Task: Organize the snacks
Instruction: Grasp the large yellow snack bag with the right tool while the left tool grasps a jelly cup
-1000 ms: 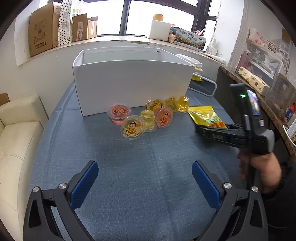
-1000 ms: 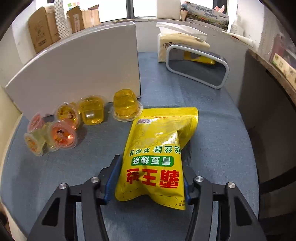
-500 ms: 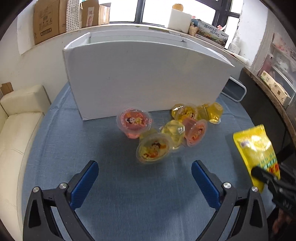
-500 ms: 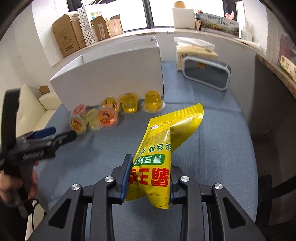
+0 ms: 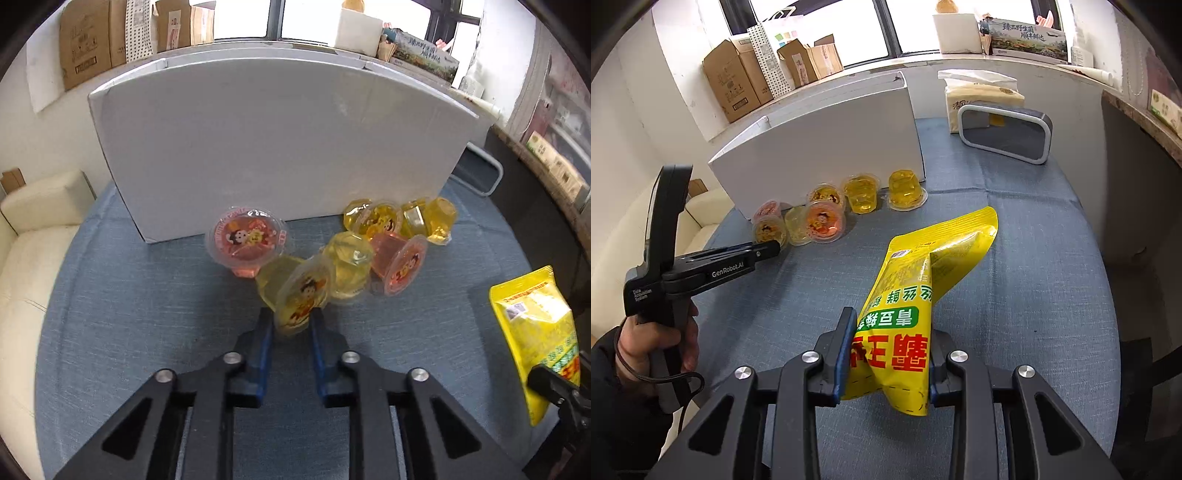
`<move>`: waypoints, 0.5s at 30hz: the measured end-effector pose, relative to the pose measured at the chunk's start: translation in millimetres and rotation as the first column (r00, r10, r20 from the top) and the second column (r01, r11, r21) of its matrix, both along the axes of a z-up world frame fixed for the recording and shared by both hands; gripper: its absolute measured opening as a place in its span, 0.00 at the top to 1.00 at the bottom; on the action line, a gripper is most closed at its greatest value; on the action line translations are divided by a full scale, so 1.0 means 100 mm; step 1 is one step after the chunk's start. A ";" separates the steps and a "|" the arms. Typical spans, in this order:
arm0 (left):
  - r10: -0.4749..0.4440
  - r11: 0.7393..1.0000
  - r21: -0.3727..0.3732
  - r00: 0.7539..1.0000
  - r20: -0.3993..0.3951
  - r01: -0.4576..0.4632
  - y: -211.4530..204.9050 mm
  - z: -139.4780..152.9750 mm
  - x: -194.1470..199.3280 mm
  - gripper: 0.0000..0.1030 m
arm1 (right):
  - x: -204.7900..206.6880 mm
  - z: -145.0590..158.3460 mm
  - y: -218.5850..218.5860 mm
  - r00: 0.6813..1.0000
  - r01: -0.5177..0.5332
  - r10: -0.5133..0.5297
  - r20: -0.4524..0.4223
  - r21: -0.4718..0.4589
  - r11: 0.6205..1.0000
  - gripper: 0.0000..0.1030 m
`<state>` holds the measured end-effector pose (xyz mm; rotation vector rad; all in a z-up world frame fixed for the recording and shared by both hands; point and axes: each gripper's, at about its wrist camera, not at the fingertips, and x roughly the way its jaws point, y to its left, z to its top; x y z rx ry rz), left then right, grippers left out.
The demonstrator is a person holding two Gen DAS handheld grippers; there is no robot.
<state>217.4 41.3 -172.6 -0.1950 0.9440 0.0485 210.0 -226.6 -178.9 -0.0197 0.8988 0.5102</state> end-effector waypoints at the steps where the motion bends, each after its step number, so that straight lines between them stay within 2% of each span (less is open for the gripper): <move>1: 0.006 1.000 -0.011 1.000 0.006 -0.005 0.02 0.00 -0.01 0.82 | 0.00 0.00 0.01 1.000 -0.001 0.001 -0.001 -0.001 1.000 0.67; 5: -0.001 0.999 -0.033 1.000 -0.012 0.001 0.07 -0.01 -0.03 0.82 | 0.00 0.01 0.03 1.000 -0.008 0.008 0.000 0.004 1.000 0.67; 7: -0.013 1.000 -0.019 1.000 -0.022 0.012 0.03 -0.01 0.00 0.71 | -0.01 0.00 0.05 1.000 -0.011 0.011 -0.002 0.004 1.000 0.67; 9: 0.018 1.000 0.013 0.999 -0.033 -0.017 -0.03 0.00 0.04 0.25 | -0.01 -0.01 0.06 1.000 -0.013 0.013 -0.005 0.007 1.000 0.67; 11: 0.038 0.998 0.047 0.999 0.006 -0.039 -0.10 0.04 0.08 0.09 | -0.02 -0.02 0.06 1.000 -0.015 0.015 -0.007 0.011 1.000 0.67; 12: 0.031 0.997 0.064 0.999 0.026 -0.032 -0.13 0.07 0.12 0.09 | -0.02 -0.02 0.06 1.000 -0.016 0.016 -0.007 0.013 1.000 0.67; 15: 0.006 0.996 0.085 1.000 0.017 -0.008 -0.19 0.05 0.27 0.12 | -0.01 -0.02 0.05 1.000 -0.016 0.016 -0.009 0.019 1.000 0.67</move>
